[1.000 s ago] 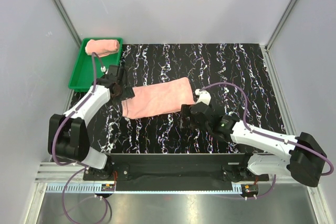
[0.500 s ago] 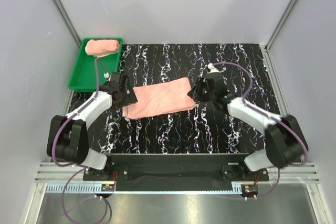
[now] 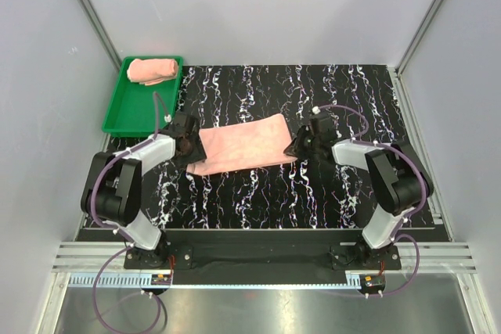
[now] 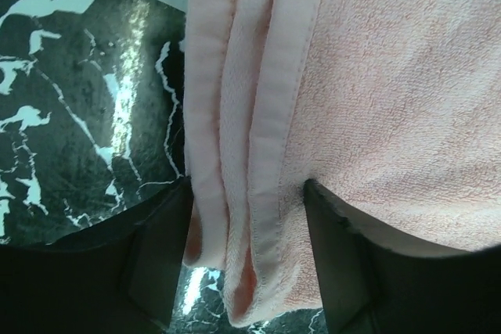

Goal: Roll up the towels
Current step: Fold the towel

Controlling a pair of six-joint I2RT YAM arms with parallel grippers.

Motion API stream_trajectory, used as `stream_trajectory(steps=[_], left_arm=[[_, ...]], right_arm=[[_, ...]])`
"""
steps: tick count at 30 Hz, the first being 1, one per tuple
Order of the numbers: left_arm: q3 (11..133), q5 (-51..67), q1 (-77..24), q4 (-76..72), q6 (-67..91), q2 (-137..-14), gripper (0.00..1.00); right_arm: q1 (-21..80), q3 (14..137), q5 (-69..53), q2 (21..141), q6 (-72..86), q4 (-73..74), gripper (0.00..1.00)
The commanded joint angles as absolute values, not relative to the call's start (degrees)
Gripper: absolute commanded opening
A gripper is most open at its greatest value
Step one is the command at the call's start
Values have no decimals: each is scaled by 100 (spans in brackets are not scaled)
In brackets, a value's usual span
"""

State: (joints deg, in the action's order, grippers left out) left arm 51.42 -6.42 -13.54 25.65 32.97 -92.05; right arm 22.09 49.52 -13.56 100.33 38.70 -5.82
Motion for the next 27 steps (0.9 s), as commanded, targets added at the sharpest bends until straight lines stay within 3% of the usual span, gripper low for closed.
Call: stream_trajectory(steps=[1, 12, 15, 16, 17, 18, 21, 24, 27], left_arm=[[5317, -650, -1441, 2224, 3208, -9439, 61], [6205, -414, -1986, 2232, 2997, -10221, 57], [6293, -500, -2153, 2311, 2988, -10204, 60], [6293, -562, -2171, 2390, 2988, -10169, 67], [6302, -615, -2171, 2417, 2988, -10073, 71], [6310, -789, -2171, 2469, 2988, -10011, 77], [6503, -1630, -2241, 2864, 2927, -9774, 91], [6968, -2475, -2390, 3409, 2874, -9651, 98], [7461, -3056, -2714, 3814, 2865, -9528, 99]], right_arm=[[1961, 4597, -801, 9555, 3885, -247, 25], [1855, 4026, 282, 8544, 3946, 1046, 31], [1863, 4095, 246, 8245, 4016, 1221, 33], [1863, 4113, 203, 8001, 4025, 1274, 35], [1863, 4139, 141, 7850, 4025, 1318, 37], [1855, 4201, 141, 7692, 4025, 1371, 48], [1854, 4376, 281, 6937, 3999, 1748, 67], [1854, 4552, 457, 6471, 3999, 2214, 75], [1854, 4597, 588, 6197, 4034, 2574, 81]])
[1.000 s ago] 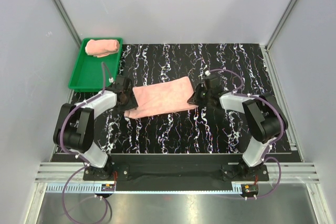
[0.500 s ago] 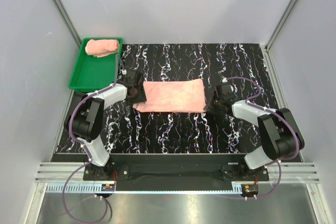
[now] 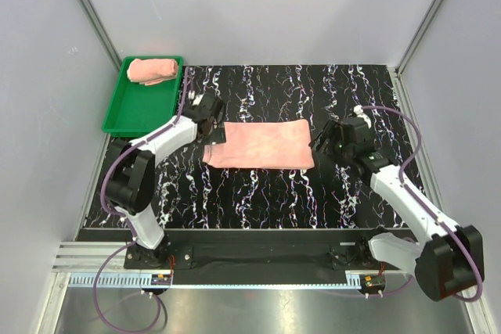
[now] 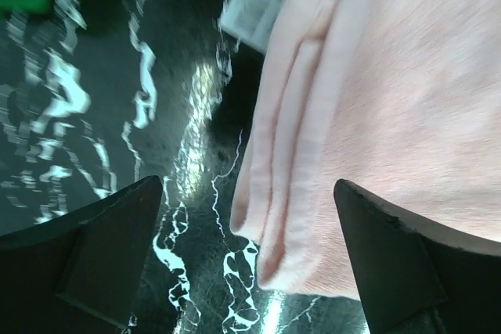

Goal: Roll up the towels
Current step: Fold the towel

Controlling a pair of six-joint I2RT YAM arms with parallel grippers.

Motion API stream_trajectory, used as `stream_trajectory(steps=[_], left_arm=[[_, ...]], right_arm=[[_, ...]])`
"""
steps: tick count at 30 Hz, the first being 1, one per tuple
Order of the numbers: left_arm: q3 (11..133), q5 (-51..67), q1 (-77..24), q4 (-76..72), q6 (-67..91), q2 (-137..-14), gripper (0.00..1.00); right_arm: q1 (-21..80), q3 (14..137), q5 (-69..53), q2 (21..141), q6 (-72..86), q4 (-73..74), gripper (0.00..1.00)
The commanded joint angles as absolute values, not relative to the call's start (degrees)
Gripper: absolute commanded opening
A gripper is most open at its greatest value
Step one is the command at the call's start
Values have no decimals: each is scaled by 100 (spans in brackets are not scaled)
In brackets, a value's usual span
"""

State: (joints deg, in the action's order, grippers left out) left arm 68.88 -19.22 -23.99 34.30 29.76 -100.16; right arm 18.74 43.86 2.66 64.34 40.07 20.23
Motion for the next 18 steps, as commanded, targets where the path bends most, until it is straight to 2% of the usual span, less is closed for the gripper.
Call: stream_trajectory(steps=[1, 4, 9, 12, 18], left_arm=[[7679, -3154, -2846, 3867, 2839, -9475, 99], [8014, -3322, -3505, 3675, 2576, -9440, 99], [8463, -2963, -4681, 3094, 2066, -9965, 99], [9130, -3014, -5314, 3138, 1961, -10703, 97], [10958, -3173, -6169, 3629, 1784, -12417, 96]], right_arm=[[1854, 4605, 658, 6048, 4060, 2784, 82], [1855, 4649, 1071, 5679, 4236, 3276, 83], [1855, 4903, 2090, 4888, 4666, 4015, 94], [1854, 5167, 2522, 4247, 4834, 4394, 99], [1863, 5668, 2716, 3972, 4843, 4737, 100]])
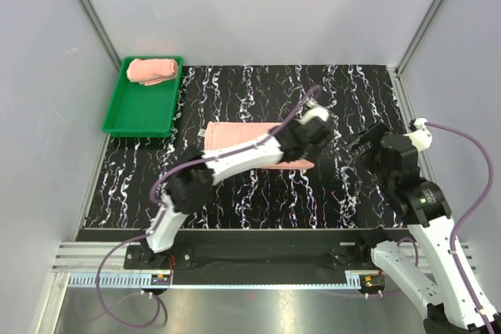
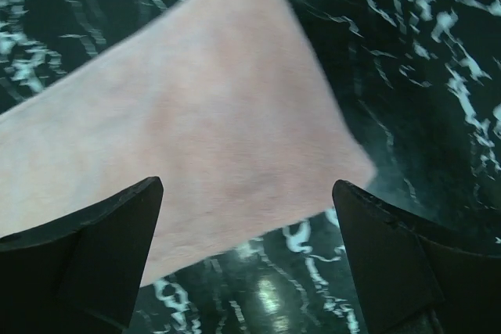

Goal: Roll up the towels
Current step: Fold the towel

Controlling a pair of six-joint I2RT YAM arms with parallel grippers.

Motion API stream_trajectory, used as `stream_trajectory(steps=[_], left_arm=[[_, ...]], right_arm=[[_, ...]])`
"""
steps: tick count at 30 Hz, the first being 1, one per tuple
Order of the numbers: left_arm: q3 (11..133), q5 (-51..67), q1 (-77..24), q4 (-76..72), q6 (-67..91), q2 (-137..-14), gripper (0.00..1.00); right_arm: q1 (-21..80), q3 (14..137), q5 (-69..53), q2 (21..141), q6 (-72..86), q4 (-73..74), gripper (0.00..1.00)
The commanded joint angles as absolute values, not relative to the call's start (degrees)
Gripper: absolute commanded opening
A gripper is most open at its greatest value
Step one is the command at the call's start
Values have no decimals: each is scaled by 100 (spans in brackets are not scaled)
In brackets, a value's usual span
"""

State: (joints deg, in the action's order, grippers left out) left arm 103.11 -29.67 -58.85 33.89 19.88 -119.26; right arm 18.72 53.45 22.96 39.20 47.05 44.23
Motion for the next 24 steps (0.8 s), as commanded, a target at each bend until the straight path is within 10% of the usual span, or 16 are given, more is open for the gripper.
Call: stream_trajectory(steps=[1, 24], left_arm=[[11299, -3147, -6213, 3752, 1784, -12750, 96], [12049, -3278, -6636, 3357, 1301, -14062, 82]], right_arm=[[1855, 5712, 2690, 3990, 4843, 4816, 100], [1855, 5203, 2153, 3990, 4904, 4395, 100]])
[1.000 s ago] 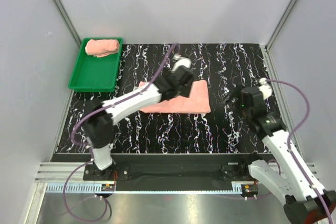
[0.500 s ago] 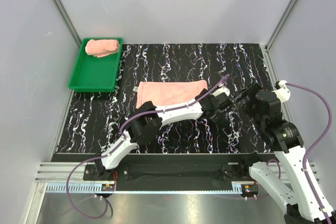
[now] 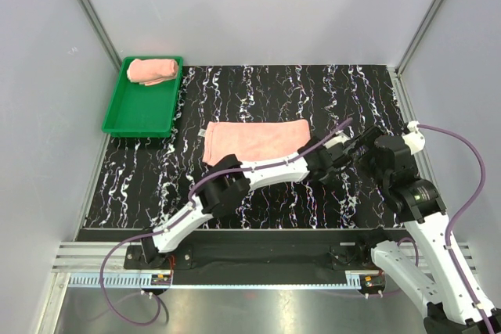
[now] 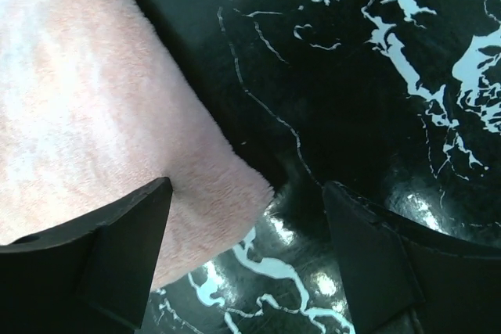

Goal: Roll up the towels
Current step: Fold the towel, then roll the towel

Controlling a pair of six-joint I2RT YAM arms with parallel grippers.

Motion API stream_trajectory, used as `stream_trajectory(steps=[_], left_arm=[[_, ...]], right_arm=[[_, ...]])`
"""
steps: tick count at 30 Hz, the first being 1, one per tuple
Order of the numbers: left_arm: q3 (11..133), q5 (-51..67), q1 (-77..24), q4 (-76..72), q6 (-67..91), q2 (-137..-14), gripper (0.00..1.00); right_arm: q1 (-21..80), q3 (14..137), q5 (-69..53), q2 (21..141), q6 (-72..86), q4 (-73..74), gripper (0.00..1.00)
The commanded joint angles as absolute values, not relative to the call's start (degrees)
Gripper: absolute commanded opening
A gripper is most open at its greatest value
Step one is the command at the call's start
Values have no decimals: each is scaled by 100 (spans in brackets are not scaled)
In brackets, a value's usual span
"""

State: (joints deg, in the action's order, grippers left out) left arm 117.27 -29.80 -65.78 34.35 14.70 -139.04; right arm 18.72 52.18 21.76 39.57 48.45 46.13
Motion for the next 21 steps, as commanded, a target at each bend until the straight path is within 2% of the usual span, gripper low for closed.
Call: stream_trajectory(steps=[1, 6, 11, 12, 16, 21], left_arm=[[12076, -3331, -6644, 3401, 1318, -14141, 81], [11893, -3551, -6645, 3490, 1432, -14186, 58], [11400, -3586, -6644, 3322, 1564, -14010, 30], [11260, -3577, -6645, 3296, 1591, -13940, 18], [10680, -3428, -6662, 3174, 1854, -13440, 0], [9671, -2664, -6671, 2726, 2451, -12326, 0]], right_arm=[[1854, 5194, 2145, 3990, 4904, 4386, 100], [1854, 5177, 2127, 4025, 4896, 4342, 100], [1854, 5115, 2074, 4061, 4930, 4280, 100], [1846, 5115, 2074, 4069, 4913, 4263, 100], [1855, 5150, 2127, 4087, 4869, 4271, 100], [1854, 5264, 2118, 4209, 4720, 4193, 100]])
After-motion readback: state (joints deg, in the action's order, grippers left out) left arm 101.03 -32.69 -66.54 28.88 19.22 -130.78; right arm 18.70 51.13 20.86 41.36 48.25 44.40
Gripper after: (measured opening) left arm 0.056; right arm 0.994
